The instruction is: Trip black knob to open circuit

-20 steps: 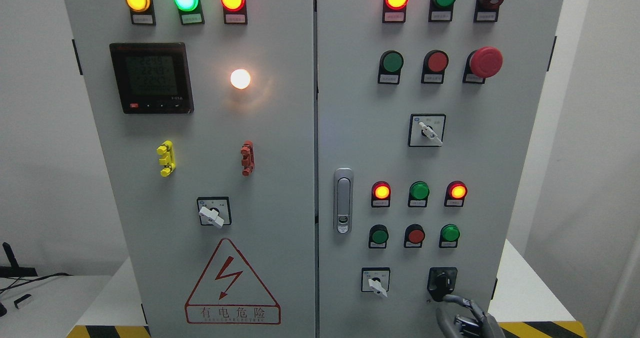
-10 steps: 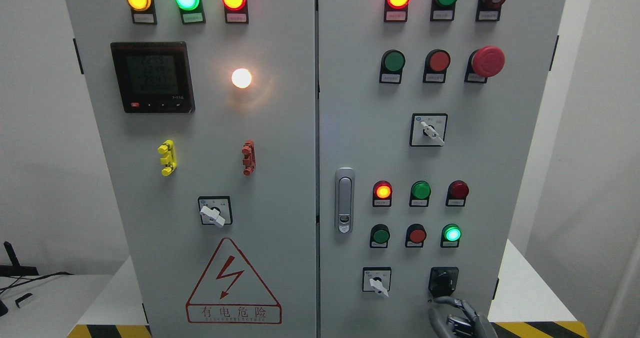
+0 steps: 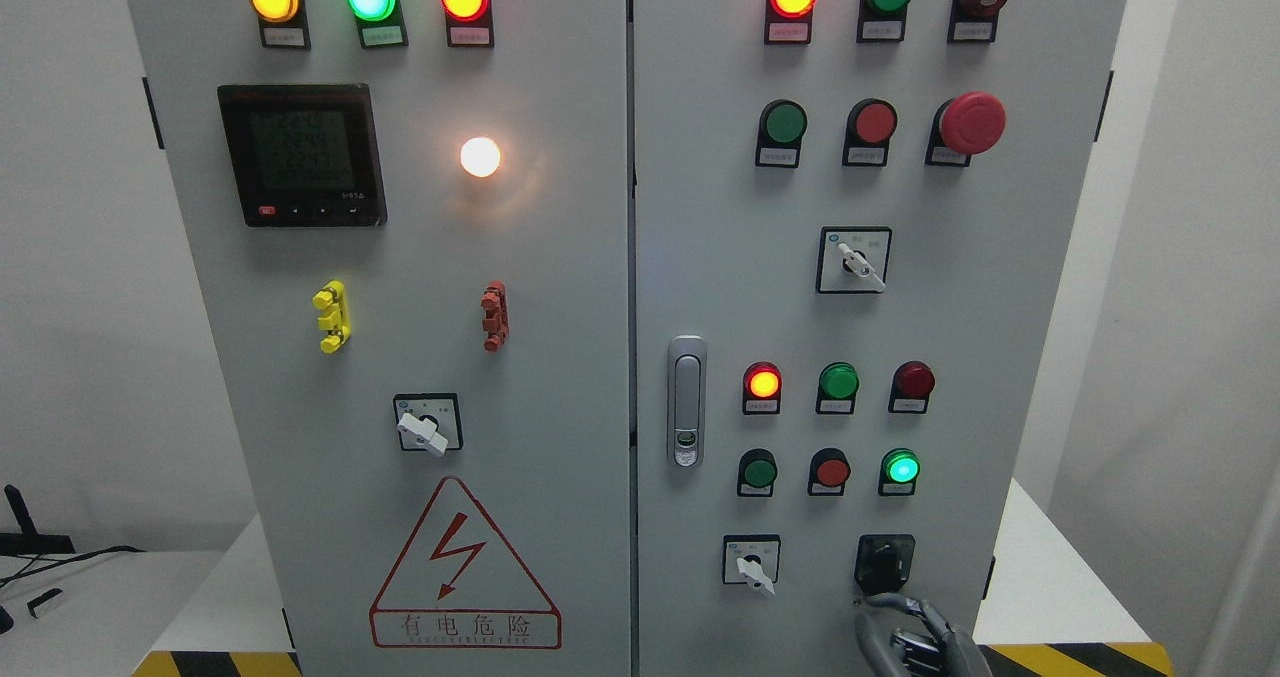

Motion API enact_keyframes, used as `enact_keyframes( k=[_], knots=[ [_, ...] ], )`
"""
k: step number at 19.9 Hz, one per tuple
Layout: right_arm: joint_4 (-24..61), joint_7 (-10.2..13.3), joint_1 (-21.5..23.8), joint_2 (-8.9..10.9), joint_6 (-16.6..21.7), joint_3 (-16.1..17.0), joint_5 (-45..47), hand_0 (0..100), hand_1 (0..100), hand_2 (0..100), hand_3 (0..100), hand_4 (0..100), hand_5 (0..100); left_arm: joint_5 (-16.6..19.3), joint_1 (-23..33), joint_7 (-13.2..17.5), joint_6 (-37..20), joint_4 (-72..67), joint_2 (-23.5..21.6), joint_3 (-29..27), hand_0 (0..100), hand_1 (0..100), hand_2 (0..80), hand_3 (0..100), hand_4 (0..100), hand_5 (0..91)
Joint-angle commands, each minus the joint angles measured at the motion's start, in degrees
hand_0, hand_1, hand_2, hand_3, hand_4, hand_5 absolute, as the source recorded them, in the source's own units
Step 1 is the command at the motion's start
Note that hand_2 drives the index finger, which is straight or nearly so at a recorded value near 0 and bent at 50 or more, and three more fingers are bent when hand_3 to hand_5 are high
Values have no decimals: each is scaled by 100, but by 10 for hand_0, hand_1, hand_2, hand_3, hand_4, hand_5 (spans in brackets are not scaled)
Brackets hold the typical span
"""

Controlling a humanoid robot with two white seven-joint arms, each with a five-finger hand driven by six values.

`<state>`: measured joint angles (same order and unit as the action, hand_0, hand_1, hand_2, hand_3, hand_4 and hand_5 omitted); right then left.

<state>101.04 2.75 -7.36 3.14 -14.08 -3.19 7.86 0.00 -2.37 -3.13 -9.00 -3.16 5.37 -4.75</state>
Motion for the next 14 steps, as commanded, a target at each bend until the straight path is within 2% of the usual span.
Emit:
enact_keyframes(
  k=[1,14],
  knots=[
    [-41,-2,50,37,-7,64,-30,391,616,317,1000,1000,926,176,0,-4,3,-1,0,0,120,389,0,0,0,0],
    [-58,-20,165,55,28,292,-47,398,615,316,1000,1000,925,176,0,-4,3,-1,0,0,120,389,0,0,0,0]
  ],
)
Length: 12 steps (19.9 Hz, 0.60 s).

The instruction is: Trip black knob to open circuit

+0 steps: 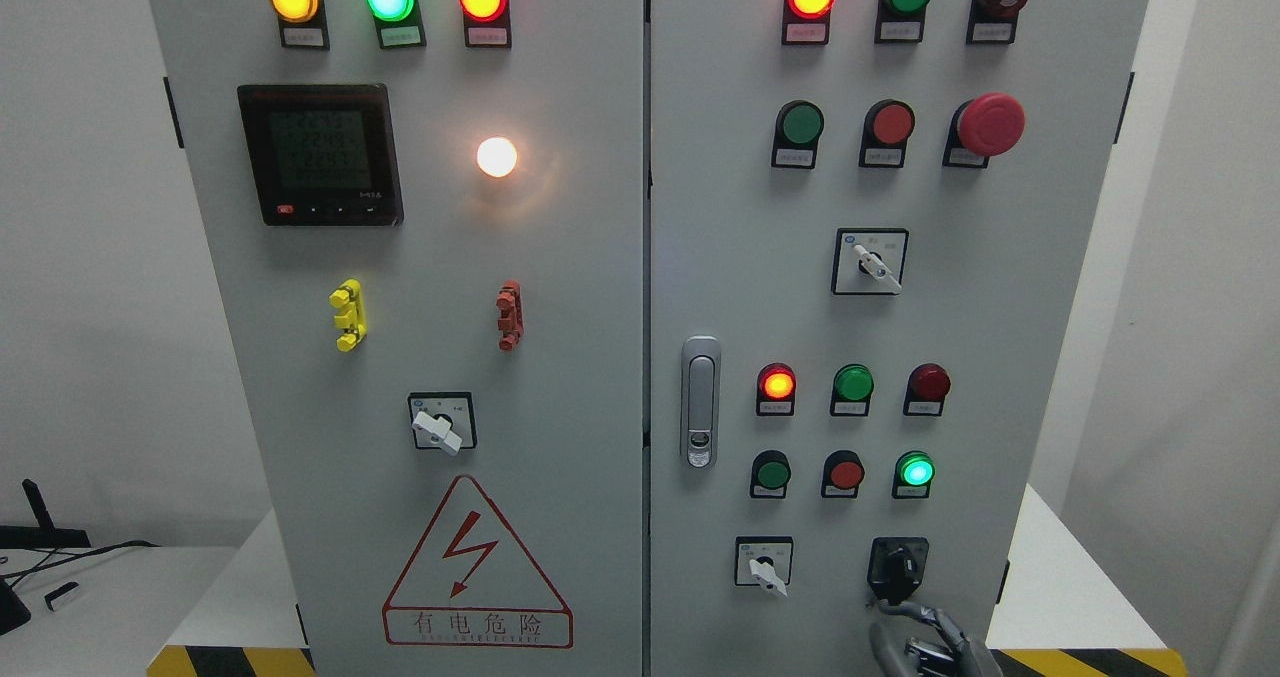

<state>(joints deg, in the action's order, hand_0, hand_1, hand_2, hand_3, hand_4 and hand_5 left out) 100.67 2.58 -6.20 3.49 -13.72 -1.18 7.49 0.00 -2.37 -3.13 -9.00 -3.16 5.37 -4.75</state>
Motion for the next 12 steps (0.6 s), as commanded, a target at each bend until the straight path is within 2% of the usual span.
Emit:
enact_keyframes(
  k=[1,8,11,12],
  knots=[
    [-21,-3,48,20,-7,126,-11,398,615,316,1000,1000,925,176,0,-4,3,0,-1,0,120,389,0,0,0,0],
    [-21,-20,75,20,1,363,-29,402,614,315,1000,1000,924,176,0,-4,3,0,-1,0,120,389,0,0,0,0],
    [23,-20,267,29,36,504,33,408,615,332,1000,1000,924,176,0,-4,3,0,-1,0,120,389,0,0,0,0],
    [49,-38,355,38,45,565,50,449,630,335,1000,1000,921,176,0,-4,3,0,-1,0,120,389,0,0,0,0]
  ],
)
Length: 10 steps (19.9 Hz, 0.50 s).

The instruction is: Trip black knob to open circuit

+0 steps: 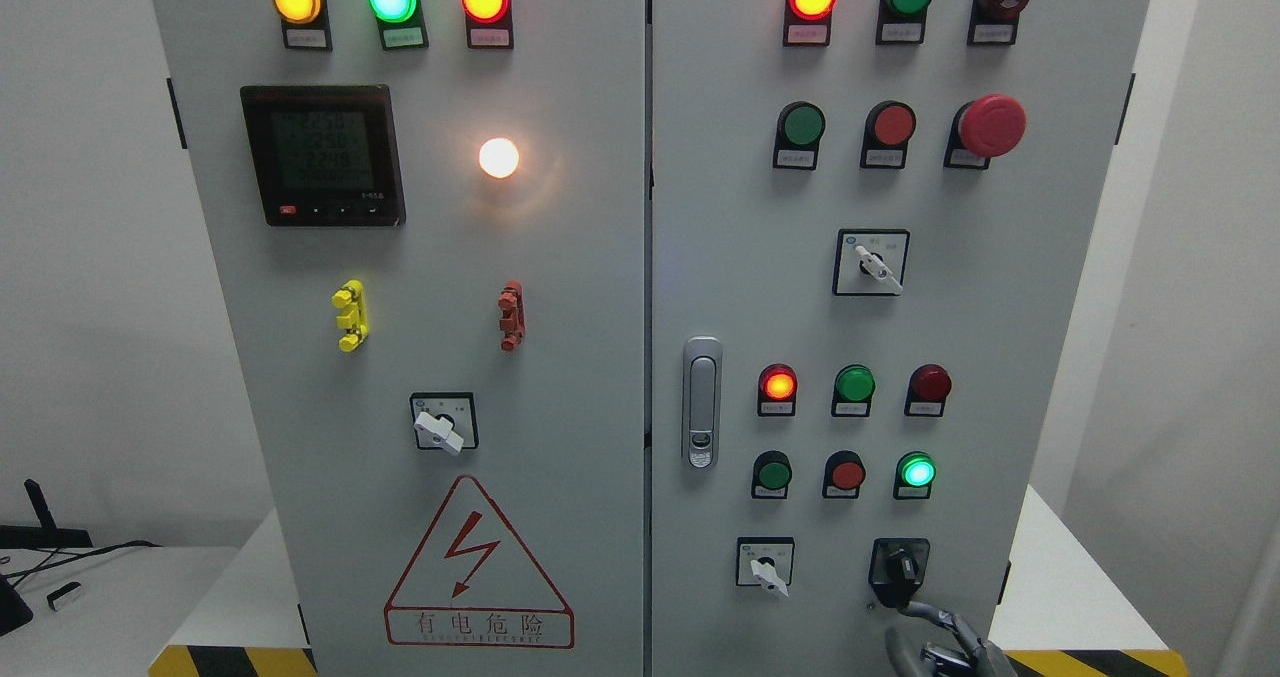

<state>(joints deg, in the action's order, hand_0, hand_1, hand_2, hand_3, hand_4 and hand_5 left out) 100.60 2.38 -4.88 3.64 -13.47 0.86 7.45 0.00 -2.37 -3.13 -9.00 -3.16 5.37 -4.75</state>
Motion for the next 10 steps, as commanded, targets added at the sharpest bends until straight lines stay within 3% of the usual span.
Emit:
enact_keyframes(
  k=[1,2,3,5,6,7,8,9,10],
  knots=[
    [160,-79,311,14,20,432,72,496,645,342,1000,1000,919,176,0,-4,3,0,0,0,120,389,0,0,0,0],
    [327,-167,408,13,11,494,159,551,615,378,1000,1000,914,176,0,-4,3,0,0,0,120,389,0,0,0,0],
    [494,-228,513,13,11,564,360,568,515,402,1000,1000,898,176,0,-4,3,0,0,0,120,389,0,0,0,0],
    [889,-386,759,83,-50,792,861,506,324,411,947,887,856,176,0,-4,3,0,0,0,120,389,0,0,0,0],
    [1108,-500,908,153,-68,889,1098,385,255,397,834,787,794,176,0,-4,3,0,0,0,120,389,0,0,0,0],
    [1276,-606,1058,206,-77,1003,1327,326,233,386,794,747,758,176,0,-4,3,0,0,0,120,389,0,0,0,0],
    [1417,-711,1181,268,-77,1109,1495,139,140,327,601,545,526,176,0,-4,3,0,0,0,120,389,0,0,0,0],
    [1514,-782,1278,312,-86,1197,1618,37,118,291,497,442,432,176,0,-4,3,0,0,0,120,389,0,0,0,0],
    [1593,-870,1383,321,-86,1276,1706,1,90,272,454,409,396,176,0,-4,3,0,0,0,120,389,0,0,0,0]
  ],
)
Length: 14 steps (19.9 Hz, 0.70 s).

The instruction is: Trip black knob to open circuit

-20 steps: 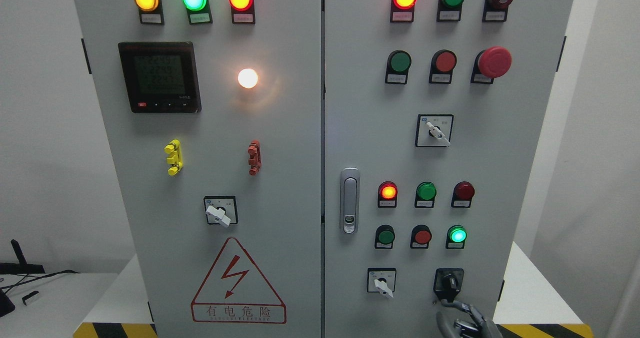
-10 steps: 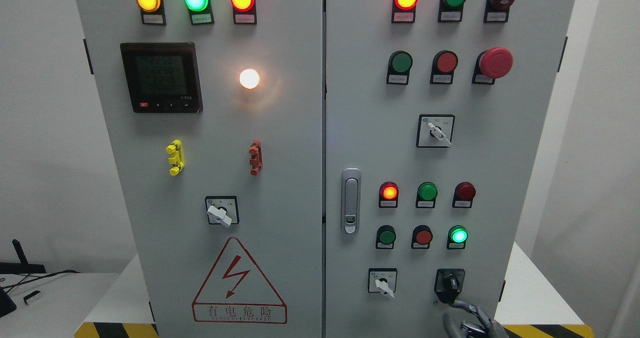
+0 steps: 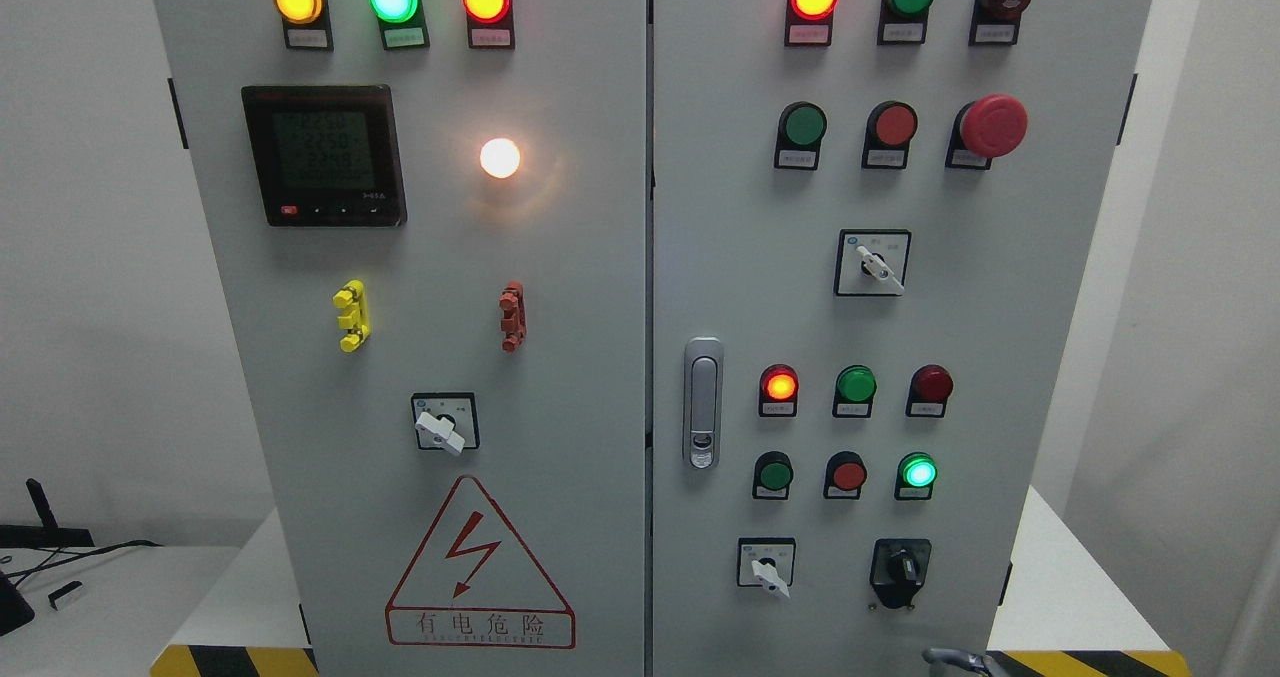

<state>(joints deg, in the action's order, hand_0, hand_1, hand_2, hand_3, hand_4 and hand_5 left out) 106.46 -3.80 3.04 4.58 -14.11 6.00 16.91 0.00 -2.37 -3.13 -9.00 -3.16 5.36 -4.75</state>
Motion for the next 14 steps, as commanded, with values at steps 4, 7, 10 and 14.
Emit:
enact_keyframes(
  k=[4,7,10,14],
  knots=[
    [1158,-516,847,271,-21,1043,823,0,0,218,344,308,304,176,0,-4,3,0,0,0,120,389,0,0,0,0],
    [1158,-604,865,280,-21,1228,902,0,0,191,299,258,266,176,0,-4,3,0,0,0,120,389,0,0,0,0],
    [1158,-613,874,315,-21,1264,919,0,0,167,273,237,244,176,0,-4,3,0,0,0,120,389,0,0,0,0],
    [1158,-605,917,315,-21,1202,946,0,0,152,266,231,240,176,0,-4,3,0,9,0,120,389,0,0,0,0]
  ],
)
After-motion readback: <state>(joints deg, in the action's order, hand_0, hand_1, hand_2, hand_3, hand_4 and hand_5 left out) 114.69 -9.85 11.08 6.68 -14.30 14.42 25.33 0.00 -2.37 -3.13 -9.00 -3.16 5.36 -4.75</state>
